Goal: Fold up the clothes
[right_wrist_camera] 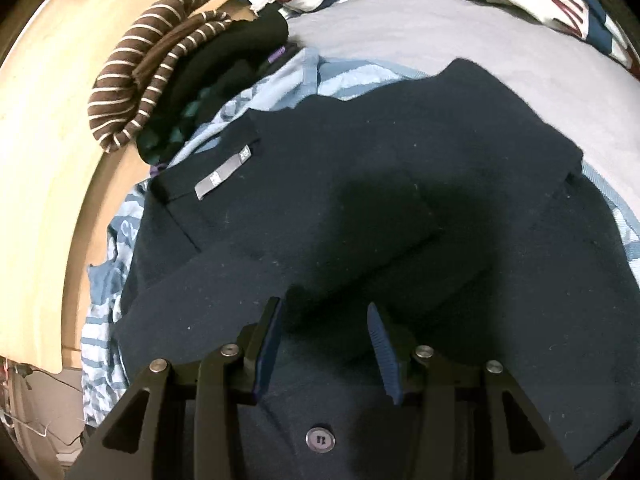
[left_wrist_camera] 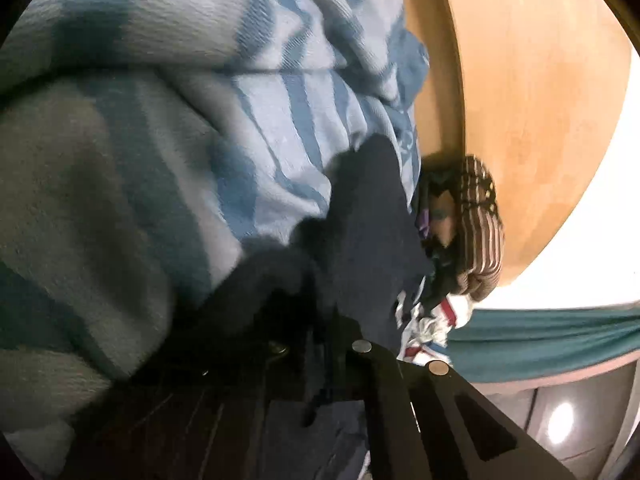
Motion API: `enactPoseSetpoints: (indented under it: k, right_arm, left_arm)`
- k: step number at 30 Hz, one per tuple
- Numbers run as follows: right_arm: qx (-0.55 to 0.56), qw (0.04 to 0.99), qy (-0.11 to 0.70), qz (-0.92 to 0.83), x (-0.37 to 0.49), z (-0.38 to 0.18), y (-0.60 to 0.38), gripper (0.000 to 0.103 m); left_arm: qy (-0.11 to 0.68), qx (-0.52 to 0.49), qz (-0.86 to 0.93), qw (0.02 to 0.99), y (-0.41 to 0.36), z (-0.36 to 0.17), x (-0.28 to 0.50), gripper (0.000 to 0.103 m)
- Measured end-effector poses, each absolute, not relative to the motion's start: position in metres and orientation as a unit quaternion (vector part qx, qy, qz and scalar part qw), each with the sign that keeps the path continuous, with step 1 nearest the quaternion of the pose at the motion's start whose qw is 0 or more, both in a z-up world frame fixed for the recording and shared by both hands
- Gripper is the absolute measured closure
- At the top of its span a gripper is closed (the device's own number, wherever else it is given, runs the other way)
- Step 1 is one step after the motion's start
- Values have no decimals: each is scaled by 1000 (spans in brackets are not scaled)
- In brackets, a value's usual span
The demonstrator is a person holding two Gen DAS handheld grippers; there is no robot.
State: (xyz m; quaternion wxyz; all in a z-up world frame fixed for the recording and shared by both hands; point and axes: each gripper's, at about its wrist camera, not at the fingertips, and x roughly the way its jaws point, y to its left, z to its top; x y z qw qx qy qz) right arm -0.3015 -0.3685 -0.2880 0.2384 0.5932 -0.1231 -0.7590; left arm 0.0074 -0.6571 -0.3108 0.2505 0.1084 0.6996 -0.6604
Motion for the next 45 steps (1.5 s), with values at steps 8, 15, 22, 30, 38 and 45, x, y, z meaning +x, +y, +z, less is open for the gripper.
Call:
enactPoseSetpoints:
  k: [8, 15, 22, 30, 38, 45]
  right_arm:
    - [594, 264, -139, -747, -304, -302, -385, 82]
    - [588, 269, -131, -752, -289, -297, -377, 99]
    - [595, 259, -44, -760, -270, -277, -391, 50]
    - [536, 397, 85, -740, -252, -221, -523, 50]
    - [542, 496, 199, -648, -207, -220, -671, 50]
    - [562, 485, 303, -597, -184, -260, -713, 50]
  left_arm:
    - [679, 132, -667, 277, -660, -300, 21, 100]
    - [649, 158, -679, 304, -657, -288, 21, 100]
    - [618, 177, -694, 325, -656, -288, 16, 100]
    - [598, 184, -700, 343, -651, -281, 14, 100]
    - [607, 188, -701, 324, -654, -286, 17, 100]
    - [611, 190, -702, 313, -654, -286, 19, 100]
